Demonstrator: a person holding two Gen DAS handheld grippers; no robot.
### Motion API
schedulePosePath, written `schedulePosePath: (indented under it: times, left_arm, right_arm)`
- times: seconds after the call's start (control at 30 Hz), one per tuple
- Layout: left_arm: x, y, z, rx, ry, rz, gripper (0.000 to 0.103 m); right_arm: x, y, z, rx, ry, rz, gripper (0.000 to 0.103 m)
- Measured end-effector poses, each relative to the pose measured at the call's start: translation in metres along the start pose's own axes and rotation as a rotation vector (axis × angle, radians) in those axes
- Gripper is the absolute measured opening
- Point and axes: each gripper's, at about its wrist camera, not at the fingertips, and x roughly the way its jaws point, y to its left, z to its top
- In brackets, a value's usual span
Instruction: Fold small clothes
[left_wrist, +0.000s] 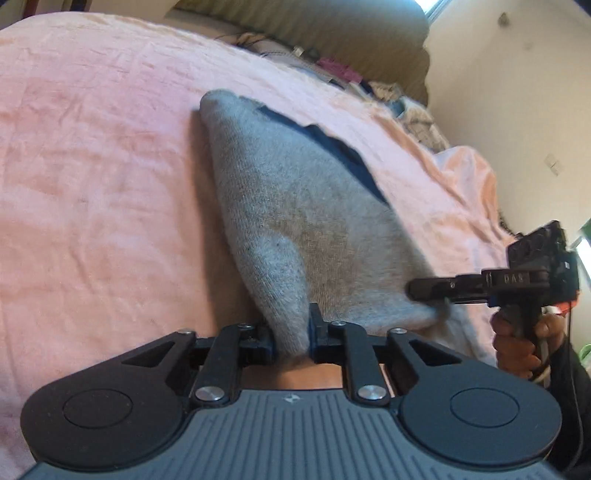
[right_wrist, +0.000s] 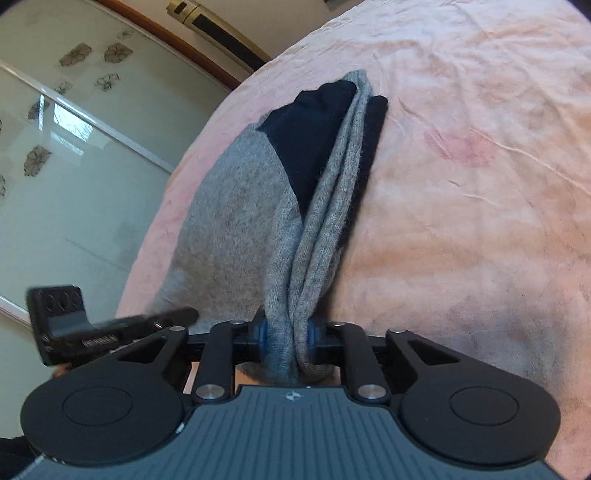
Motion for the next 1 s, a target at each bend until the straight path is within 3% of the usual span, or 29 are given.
schedulePosePath:
  times: [0.03,0.07,0.1,0.13,0.17,0.2,0.3,0.37,0.43,0.47,0.5,0.57,0.67,0.77,0.87,0.9,0.93,1.0]
  left_arm:
    - [-0.006,0.000,0.004,-0.001,-0.016,-0.018,0.037]
    - [-0.013,0.001,0.009,0.000,-0.052,-0.038,0.047]
    - [-0.018,0.003,0.017,0.004,-0.094,-0.048,0.078]
    - [-0.018,0.005,0.027,0.006,-0.146,-0.042,0.100]
    - [-0.016,0.008,0.038,0.006,-0.185,-0.027,0.103]
    - [-0.008,0.016,0.054,0.004,-0.197,-0.008,0.103]
    - [0.037,0.040,0.098,-0.083,-0.127,0.003,0.102]
    - [0.073,0.050,0.123,-0.093,-0.082,0.019,0.101]
    - [0.090,0.051,0.139,-0.066,-0.085,0.005,0.100]
    - [0.096,0.049,0.145,-0.056,-0.087,0.004,0.085]
    - [0.101,0.047,0.151,-0.036,-0.065,0.000,0.015]
    - [0.102,0.036,0.159,0.042,-0.090,0.057,0.016]
    - [0.087,0.016,0.164,0.190,-0.195,0.121,0.015]
    - [0.095,0.022,0.168,0.207,-0.210,0.187,0.017]
    - [0.089,0.032,0.151,0.132,-0.185,0.227,0.028]
    - [0.077,0.035,0.142,0.097,-0.200,0.203,0.037]
    - [0.066,0.038,0.132,0.050,-0.204,0.164,0.060]
    - [0.044,0.046,0.107,-0.068,-0.174,0.048,0.087]
  right_arm:
    - [-0.008,0.003,0.006,-0.009,-0.036,0.007,0.068]
    - [-0.017,0.004,0.014,-0.021,-0.096,0.012,0.081]
    - [-0.024,0.004,0.024,-0.023,-0.145,0.016,0.096]
    - [-0.028,0.001,0.038,-0.014,-0.171,0.023,0.096]
    - [-0.027,-0.004,0.053,0.003,-0.182,0.024,0.095]
    - [-0.023,-0.010,0.070,0.024,-0.192,0.016,0.094]
    - [0.008,-0.033,0.125,0.093,-0.168,-0.024,0.092]
    - [0.035,-0.043,0.145,0.113,-0.115,-0.051,0.090]
    - [0.056,-0.042,0.156,0.091,-0.093,-0.023,0.085]
    - [0.064,-0.038,0.159,0.077,-0.078,-0.022,0.074]
    - [0.071,-0.032,0.157,0.046,-0.040,-0.029,0.024]
    - [0.073,-0.015,0.159,-0.069,-0.075,-0.066,0.025]
    - [0.061,0.007,0.170,-0.205,-0.175,-0.038,0.024]
    - [0.073,-0.009,0.183,-0.150,-0.204,-0.072,0.026]
    - [0.082,-0.025,0.172,-0.044,-0.147,-0.138,0.045]
    - [0.075,-0.024,0.162,-0.043,-0.142,-0.110,0.053]
    - [0.067,-0.022,0.152,-0.047,-0.137,-0.089,0.064]
    - [0.049,-0.019,0.124,-0.046,-0.123,-0.049,0.069]
